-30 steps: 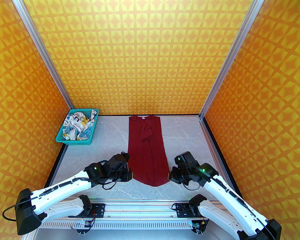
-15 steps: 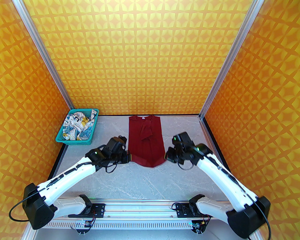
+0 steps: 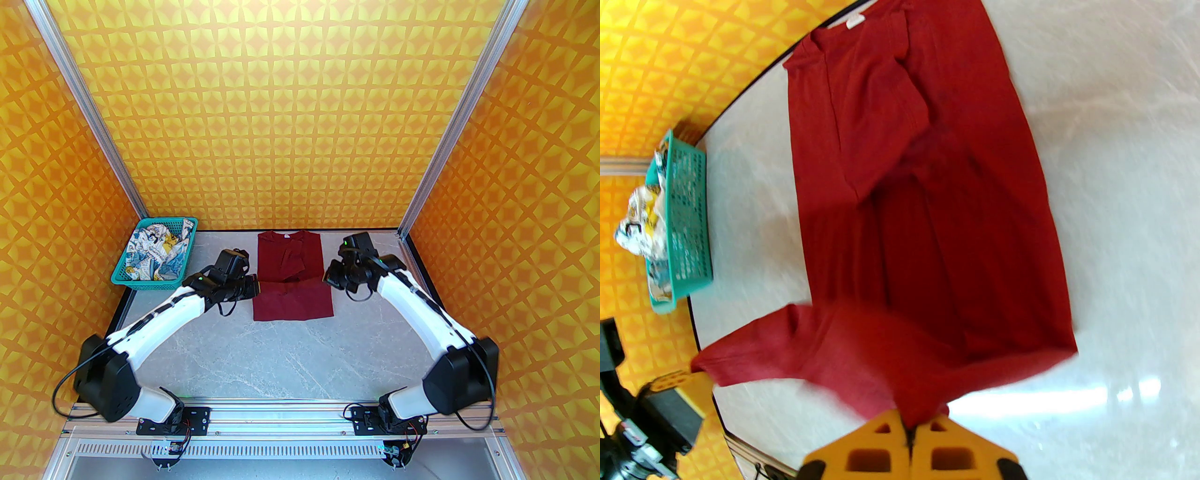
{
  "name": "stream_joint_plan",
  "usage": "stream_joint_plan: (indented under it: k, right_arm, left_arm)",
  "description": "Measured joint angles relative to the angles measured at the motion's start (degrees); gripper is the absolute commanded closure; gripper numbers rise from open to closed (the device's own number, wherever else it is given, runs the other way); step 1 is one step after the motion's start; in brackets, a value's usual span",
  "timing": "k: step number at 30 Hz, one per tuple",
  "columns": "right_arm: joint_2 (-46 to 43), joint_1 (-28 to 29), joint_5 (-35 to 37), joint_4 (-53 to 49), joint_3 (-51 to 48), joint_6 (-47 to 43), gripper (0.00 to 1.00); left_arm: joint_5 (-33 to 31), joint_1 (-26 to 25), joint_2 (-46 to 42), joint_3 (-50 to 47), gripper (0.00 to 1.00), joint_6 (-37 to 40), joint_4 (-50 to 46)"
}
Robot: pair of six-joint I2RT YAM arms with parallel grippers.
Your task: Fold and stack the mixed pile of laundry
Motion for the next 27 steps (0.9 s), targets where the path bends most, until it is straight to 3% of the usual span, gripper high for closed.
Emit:
stream_joint_plan:
  k: [14, 27]
  right_arm:
    - [16.7, -4.5, -5.6, 9.4, 4.8, 0.4, 1.0]
    - [28.9, -8.1, -9.5, 18.9, 4.8, 4.0, 1.0]
  left_arm:
    - [5.2, 6.5, 16.7, 8.2, 1.0, 0.0, 8.8]
    - [8.8, 9.1, 28.7, 12.8, 1.0, 0.9, 13.6]
